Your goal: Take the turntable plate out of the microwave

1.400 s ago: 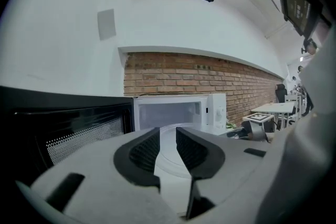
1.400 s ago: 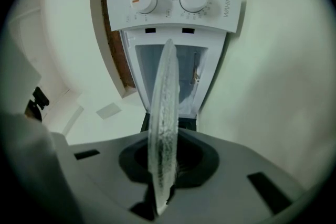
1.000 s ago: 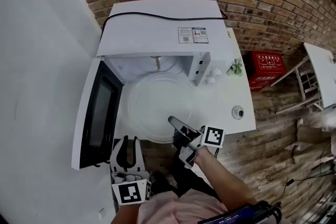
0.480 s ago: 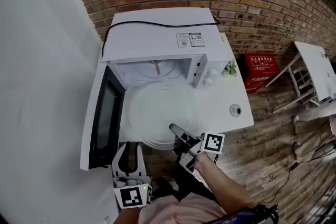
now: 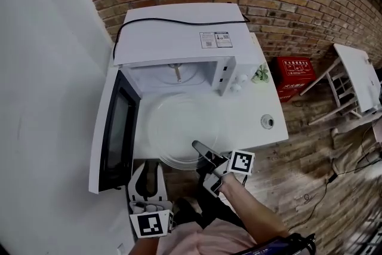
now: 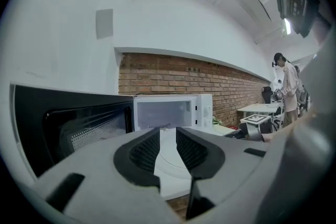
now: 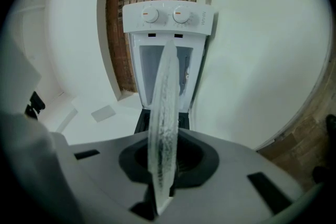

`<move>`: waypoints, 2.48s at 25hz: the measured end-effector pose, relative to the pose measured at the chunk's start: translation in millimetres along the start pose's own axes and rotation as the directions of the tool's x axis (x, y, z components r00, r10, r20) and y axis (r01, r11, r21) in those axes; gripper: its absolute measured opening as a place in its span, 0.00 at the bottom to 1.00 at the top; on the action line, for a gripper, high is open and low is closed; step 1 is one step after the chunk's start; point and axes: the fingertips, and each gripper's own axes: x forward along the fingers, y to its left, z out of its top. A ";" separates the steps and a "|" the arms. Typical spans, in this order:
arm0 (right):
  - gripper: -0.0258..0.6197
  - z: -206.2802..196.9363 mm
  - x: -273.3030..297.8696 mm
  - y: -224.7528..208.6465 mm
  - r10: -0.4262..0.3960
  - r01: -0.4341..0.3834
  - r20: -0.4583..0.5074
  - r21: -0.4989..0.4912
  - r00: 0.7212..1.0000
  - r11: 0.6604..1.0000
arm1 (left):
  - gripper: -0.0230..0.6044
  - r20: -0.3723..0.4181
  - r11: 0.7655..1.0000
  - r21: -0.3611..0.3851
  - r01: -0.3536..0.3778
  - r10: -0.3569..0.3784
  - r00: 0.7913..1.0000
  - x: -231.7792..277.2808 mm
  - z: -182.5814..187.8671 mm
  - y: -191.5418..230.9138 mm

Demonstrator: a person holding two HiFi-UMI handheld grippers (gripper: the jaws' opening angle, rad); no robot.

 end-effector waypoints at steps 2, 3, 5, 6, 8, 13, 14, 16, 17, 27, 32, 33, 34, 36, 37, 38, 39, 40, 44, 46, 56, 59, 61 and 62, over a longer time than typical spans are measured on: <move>0.09 -0.1 1.2 -6.9 -0.016 0.016 -0.003 0.011 1.000 1.000 | 0.19 -0.011 1.000 0.000 -0.005 0.005 1.000 0.6 -3.9 1.1; 0.09 0.3 2.0 -10.9 -0.026 0.026 -0.006 0.012 1.000 1.000 | 0.19 -0.017 1.000 -0.001 -0.009 0.009 1.000 1.3 -5.6 2.2; 0.09 1.1 4.1 -19.7 -0.045 0.045 -0.010 0.022 0.999 0.999 | 0.19 -0.027 1.000 -0.002 -0.017 0.017 0.999 3.5 -9.3 4.8; 0.09 1.4 5.4 -23.5 -0.053 0.054 -0.011 0.035 0.999 0.998 | 0.19 -0.033 1.000 -0.003 -0.021 0.021 0.999 5.0 -11.3 5.8; 0.09 2.3 8.3 -30.2 -0.069 0.070 -0.013 0.065 0.998 0.995 | 0.19 -0.046 1.000 -0.004 -0.028 0.028 0.999 8.3 -15.3 6.9; 0.09 7.0 15.9 -44.2 -0.094 0.096 -0.029 0.090 0.995 0.991 | 0.19 -0.066 0.999 -0.007 -0.039 0.038 0.997 19.4 -22.2 8.2; 0.09 8.0 17.3 -46.1 -0.096 0.099 -0.031 0.092 0.995 0.991 | 0.19 -0.072 0.999 -0.007 -0.041 0.040 0.997 21.4 -23.3 8.6; 0.09 9.7 19.8 -49.4 -0.101 0.104 -0.033 0.100 0.994 0.990 | 0.19 -0.074 0.999 -0.006 -0.043 0.043 0.996 25.1 -24.1 9.4; 0.09 10.5 20.8 -51.2 -0.106 0.109 -0.034 0.107 0.994 0.988 | 0.19 -0.074 0.999 -0.006 -0.044 0.043 0.996 26.9 -24.4 9.7; 0.09 13.0 25.4 -65.5 -0.145 0.151 -0.053 0.146 0.988 0.978 | 0.19 -0.100 0.998 -0.007 -0.059 0.058 0.993 35.0 -32.1 13.2; 0.09 14.1 30.0 -65.7 -0.157 0.165 -0.065 0.160 0.985 0.973 | 0.19 -0.133 0.998 -0.020 -0.064 0.061 0.989 38.6 -33.0 12.1; 0.09 14.3 30.7 -66.0 -0.160 0.170 -0.068 0.163 0.985 0.972 | 0.19 -0.130 0.998 -0.015 -0.065 0.062 0.990 37.7 -35.4 12.4; 0.09 14.5 31.1 -66.3 -0.165 0.175 -0.071 0.165 0.984 0.971 | 0.19 -0.122 0.998 -0.009 -0.065 0.063 0.991 36.4 -37.6 12.6; 0.09 14.7 32.7 -66.5 -0.171 0.182 -0.076 0.172 0.982 0.968 | 0.19 -0.113 0.998 0.004 -0.069 0.069 0.991 36.1 -35.8 14.1; 0.09 14.8 34.0 -66.6 -0.172 0.184 -0.078 0.177 0.982 0.967 | 0.19 -0.115 0.997 0.002 -0.071 0.070 0.991 36.6 -34.9 14.9; 0.09 15.2 35.4 -67.1 -0.172 0.184 -0.080 0.184 0.982 0.966 | 0.19 -0.114 0.997 0.000 -0.071 0.070 0.991 37.1 -34.6 15.4; 0.09 15.7 36.9 -67.4 -0.173 0.185 -0.081 0.188 0.982 0.965 | 0.19 -0.111 0.997 0.001 -0.071 0.070 0.991 37.2 -34.4 15.9; 0.09 16.6 38.3 -67.3 -0.177 0.190 -0.083 0.188 0.981 0.964 | 0.19 -0.109 0.997 0.003 -0.072 0.072 0.991 37.2 -34.4 16.6; 0.09 19.9 44.6 -67.2 -0.184 0.197 -0.091 0.167 0.979 0.966 | 0.19 -0.108 0.997 0.001 -0.077 0.077 0.991 37.9 -33.7 19.1; 0.10 20.1 47.1 -68.6 -0.196 0.211 -0.103 0.156 0.975 0.965 | 0.19 -0.112 0.997 -0.005 -0.080 0.079 0.991 38.2 -34.4 20.1; 0.18 26.5 47.0 -73.3 -0.271 0.291 -0.146 0.141 0.951 0.946 | 0.19 -0.104 0.996 -0.006 -0.088 0.087 0.991 38.7 -35.1 24.2; 0.30 28.6 47.3 -69.7 -0.283 0.303 -0.161 0.116 0.946 0.946 | 0.19 -0.107 0.997 -0.014 -0.082 0.080 0.991 40.5 -34.9 23.0; 0.33 29.4 46.8 -68.9 -0.293 0.312 -0.167 0.103 0.942 0.945 | 0.19 -0.105 0.997 -0.015 -0.079 0.077 0.991 41.0 -34.3 22.3; 0.34 29.5 46.5 -68.8 -0.298 0.318 -0.171 0.098 0.939 0.943 | 0.19 -0.104 0.997 -0.017 -0.076 0.074 0.992 41.5 -33.5 22.1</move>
